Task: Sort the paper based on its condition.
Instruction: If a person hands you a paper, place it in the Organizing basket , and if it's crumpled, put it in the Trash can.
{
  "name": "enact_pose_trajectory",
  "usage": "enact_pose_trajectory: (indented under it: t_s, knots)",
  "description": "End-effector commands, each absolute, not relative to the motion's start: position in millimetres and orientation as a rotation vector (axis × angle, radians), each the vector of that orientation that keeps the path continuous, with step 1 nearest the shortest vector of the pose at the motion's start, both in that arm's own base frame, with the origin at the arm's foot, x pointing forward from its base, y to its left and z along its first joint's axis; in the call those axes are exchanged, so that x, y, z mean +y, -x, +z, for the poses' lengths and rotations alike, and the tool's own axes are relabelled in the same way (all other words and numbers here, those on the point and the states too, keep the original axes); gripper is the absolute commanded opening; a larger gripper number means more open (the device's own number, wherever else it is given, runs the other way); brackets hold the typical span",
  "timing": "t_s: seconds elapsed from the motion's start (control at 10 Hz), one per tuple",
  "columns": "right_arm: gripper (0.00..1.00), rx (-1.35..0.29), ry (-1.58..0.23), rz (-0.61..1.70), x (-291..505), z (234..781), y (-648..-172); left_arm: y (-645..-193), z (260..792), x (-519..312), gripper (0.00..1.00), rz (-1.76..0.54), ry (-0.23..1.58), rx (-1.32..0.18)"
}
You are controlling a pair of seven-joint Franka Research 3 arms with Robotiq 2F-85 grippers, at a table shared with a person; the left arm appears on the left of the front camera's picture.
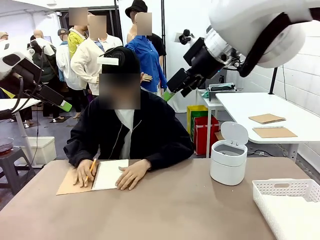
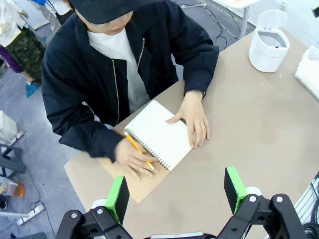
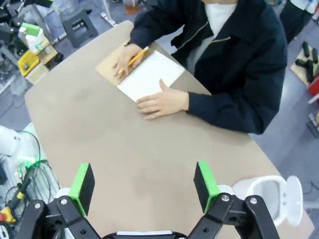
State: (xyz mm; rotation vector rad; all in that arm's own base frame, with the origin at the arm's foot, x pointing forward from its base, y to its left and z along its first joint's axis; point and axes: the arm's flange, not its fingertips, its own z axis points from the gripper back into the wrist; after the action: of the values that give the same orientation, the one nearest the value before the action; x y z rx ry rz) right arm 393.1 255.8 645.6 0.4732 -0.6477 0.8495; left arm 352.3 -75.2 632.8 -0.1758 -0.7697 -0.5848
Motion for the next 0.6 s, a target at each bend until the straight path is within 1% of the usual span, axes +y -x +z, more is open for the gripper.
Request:
enact_pose_trajectory:
  t_s: [0.0,0.1,0.2,0.5]
  knots:
    - [1.00,-0.663,-0.507,0.871,259.5,644.1,-405.8,-352.7,633.6,-74.1,1.00,-0.582,0.174,-0.777]
    - [1.00,-0.684,-0.487,0.863,253.7,640.5,-400.7,-352.7,633.6,-74.1,1.00,-0.582,0.174,-0.777]
    - [1.00,-0.645,-0.476,0.856,261.6,645.3,-398.6,-352.7,633.6,-74.1,1.00,-0.582,0.174,-0.777]
    - [1.00,-0.645,-0.476,0.856,261.6,645.3,-398.6,-352.7,633.6,-74.1,1.00,-0.582,0.174,-0.777]
